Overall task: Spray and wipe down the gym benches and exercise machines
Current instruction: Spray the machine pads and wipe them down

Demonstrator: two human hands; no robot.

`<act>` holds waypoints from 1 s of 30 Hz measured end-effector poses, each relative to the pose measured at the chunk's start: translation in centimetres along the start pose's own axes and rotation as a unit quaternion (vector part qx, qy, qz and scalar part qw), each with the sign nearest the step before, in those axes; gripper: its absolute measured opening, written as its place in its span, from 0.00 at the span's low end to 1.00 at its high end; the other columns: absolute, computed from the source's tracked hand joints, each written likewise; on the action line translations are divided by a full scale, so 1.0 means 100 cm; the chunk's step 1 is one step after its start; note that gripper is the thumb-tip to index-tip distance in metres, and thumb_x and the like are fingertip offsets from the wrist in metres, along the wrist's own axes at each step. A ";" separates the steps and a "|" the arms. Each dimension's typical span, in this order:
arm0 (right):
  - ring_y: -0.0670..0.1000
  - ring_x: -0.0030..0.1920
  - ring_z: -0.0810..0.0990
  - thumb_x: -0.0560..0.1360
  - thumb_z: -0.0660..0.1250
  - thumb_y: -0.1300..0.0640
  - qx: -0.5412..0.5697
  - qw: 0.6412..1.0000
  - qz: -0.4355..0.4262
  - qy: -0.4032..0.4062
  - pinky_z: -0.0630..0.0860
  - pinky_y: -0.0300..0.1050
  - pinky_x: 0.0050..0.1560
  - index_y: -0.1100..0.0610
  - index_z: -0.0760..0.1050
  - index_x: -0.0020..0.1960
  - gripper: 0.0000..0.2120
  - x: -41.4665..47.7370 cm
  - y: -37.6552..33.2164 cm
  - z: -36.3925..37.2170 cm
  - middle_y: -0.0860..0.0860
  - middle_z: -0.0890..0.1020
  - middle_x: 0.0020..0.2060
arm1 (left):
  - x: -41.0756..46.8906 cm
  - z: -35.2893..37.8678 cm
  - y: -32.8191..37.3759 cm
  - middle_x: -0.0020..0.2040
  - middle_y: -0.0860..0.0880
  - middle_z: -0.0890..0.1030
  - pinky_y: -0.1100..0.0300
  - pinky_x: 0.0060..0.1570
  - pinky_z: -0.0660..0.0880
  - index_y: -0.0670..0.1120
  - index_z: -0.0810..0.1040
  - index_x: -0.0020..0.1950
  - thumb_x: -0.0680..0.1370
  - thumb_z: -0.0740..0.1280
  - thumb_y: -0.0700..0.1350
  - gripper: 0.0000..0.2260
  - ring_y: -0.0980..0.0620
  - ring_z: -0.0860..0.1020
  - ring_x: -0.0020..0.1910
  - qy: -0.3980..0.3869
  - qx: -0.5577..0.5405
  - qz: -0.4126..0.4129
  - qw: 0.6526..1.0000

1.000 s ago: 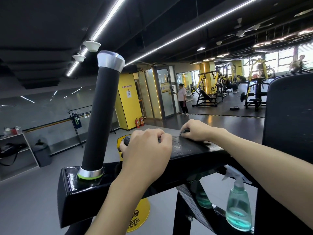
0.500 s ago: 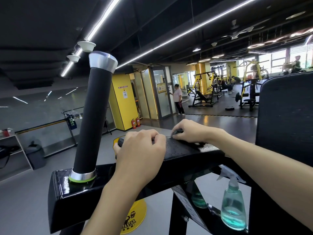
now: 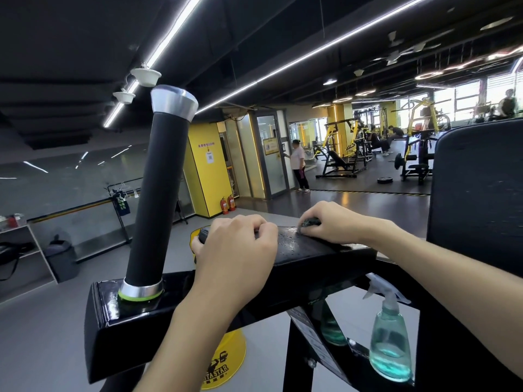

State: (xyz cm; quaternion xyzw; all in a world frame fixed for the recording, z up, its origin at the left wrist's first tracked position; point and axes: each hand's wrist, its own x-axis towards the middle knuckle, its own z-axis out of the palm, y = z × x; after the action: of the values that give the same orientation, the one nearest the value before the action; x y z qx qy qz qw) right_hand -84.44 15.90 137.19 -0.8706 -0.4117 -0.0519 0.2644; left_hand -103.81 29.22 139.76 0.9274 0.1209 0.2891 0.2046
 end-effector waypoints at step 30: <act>0.42 0.48 0.81 0.79 0.66 0.53 0.007 1.000 0.020 0.009 0.76 0.39 0.54 0.45 0.82 0.48 0.07 -0.040 -0.011 -0.012 0.41 0.84 0.45 | 0.002 0.001 -0.004 0.51 0.58 0.78 0.37 0.70 0.58 0.53 0.81 0.46 0.82 0.54 0.49 0.16 0.54 0.65 0.54 0.002 0.006 0.012 1.000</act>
State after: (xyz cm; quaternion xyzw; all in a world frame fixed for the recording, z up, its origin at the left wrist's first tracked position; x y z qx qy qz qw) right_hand -87.70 13.15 137.41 -0.8762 -0.3923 -0.0521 0.2749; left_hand -103.64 29.57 139.56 0.9293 0.1122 0.2925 0.1957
